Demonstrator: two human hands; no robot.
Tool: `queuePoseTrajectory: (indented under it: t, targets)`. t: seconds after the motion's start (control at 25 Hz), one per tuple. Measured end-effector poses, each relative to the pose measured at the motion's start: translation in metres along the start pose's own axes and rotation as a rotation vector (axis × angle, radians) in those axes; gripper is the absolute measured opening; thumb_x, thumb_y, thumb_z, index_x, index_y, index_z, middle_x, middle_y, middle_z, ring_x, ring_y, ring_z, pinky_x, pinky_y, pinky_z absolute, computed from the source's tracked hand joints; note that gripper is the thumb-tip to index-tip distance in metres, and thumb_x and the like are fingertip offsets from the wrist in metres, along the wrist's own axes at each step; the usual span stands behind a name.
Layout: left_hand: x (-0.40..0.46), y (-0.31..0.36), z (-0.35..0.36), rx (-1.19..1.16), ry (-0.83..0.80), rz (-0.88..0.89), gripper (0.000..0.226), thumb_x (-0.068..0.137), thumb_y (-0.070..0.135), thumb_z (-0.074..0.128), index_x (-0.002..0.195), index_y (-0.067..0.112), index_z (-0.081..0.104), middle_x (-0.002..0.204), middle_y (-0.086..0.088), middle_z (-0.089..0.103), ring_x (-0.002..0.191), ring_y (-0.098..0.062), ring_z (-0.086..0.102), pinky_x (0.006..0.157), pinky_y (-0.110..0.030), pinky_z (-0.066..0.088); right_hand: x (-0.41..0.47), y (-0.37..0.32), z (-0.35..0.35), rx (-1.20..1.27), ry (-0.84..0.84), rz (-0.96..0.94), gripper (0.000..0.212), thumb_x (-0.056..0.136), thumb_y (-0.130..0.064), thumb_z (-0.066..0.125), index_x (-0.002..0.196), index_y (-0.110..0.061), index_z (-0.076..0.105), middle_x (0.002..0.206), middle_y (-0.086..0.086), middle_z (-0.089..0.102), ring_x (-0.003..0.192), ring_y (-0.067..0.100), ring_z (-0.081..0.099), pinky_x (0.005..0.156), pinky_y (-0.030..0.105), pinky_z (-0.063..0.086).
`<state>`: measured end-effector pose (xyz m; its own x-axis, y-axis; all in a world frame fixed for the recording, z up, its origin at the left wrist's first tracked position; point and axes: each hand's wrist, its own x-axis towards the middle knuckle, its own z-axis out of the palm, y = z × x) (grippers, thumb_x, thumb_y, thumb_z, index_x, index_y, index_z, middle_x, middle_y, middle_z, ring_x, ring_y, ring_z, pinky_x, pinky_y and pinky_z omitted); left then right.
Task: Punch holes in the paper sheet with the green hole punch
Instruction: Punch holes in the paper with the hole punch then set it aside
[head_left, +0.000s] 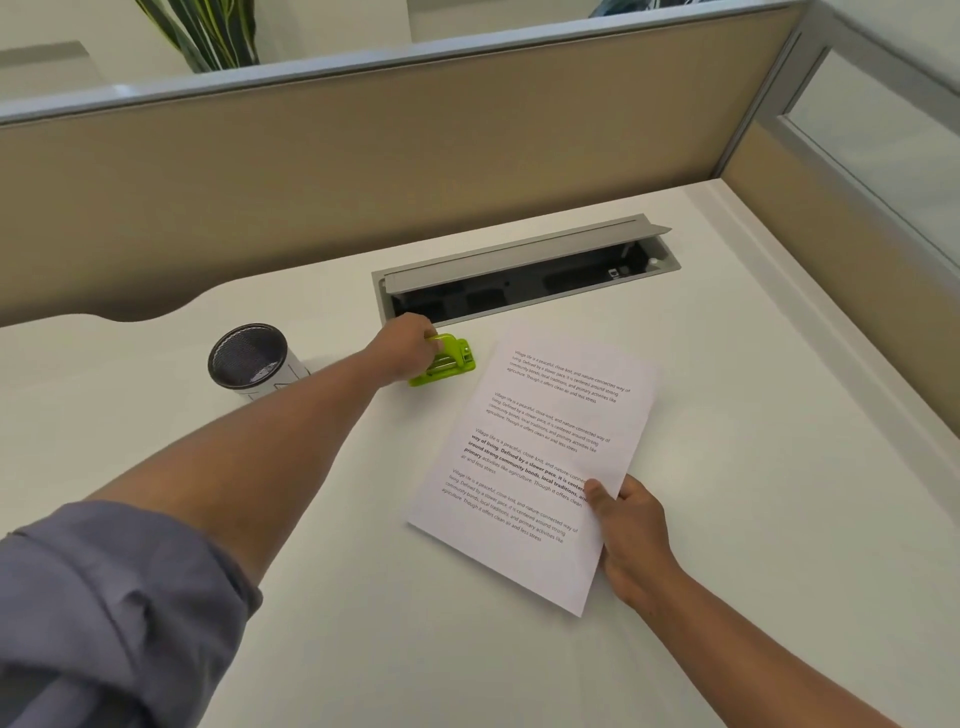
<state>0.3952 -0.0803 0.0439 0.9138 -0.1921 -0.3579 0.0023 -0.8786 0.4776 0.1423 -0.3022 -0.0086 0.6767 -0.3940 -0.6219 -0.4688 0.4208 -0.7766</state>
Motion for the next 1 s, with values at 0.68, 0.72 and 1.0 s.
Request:
queuePoseTrajectory:
  t: [0.68,0.72,1.0]
  targets:
    - [-0.208,-0.085,0.047,-0.61,0.114,-0.379,0.024,0.086,0.024,0.073,0.073,0.01,0.059,0.072,-0.011,0.053,0.067,-0.024,0.052,0.067,-0.041,0.054,-0.031,-0.027,-0.031,-0.292,-0.324,0.06,0.018,0.098,-0.003,0.062,0.115,-0.002,0.067,0.11,0.017,0.077,0.099,0.037,0.074,0.084,0.052,0.06]
    - [-0.219,-0.088,0.054,-0.632,0.112,-0.385,0.028,0.086,0.023,0.073,0.068,0.012,0.054,0.069,-0.01,0.049,0.066,-0.023,0.049,0.066,-0.041,0.052,-0.033,-0.026,-0.034,-0.314,-0.333,0.07,0.019,0.098,-0.003,0.061,0.116,-0.001,0.066,0.111,0.018,0.076,0.099,0.038,0.074,0.085,0.053,0.06]
    - [-0.27,-0.089,0.097,-0.744,0.142,-0.423,0.049,0.085,0.018,0.072,0.052,0.019,0.035,0.054,-0.001,0.036,0.061,-0.023,0.036,0.063,-0.037,0.037,-0.041,-0.009,-0.051,-0.428,-0.375,0.085,0.017,0.099,-0.002,0.06,0.114,-0.003,0.068,0.11,0.017,0.077,0.098,0.037,0.074,0.087,0.054,0.059]
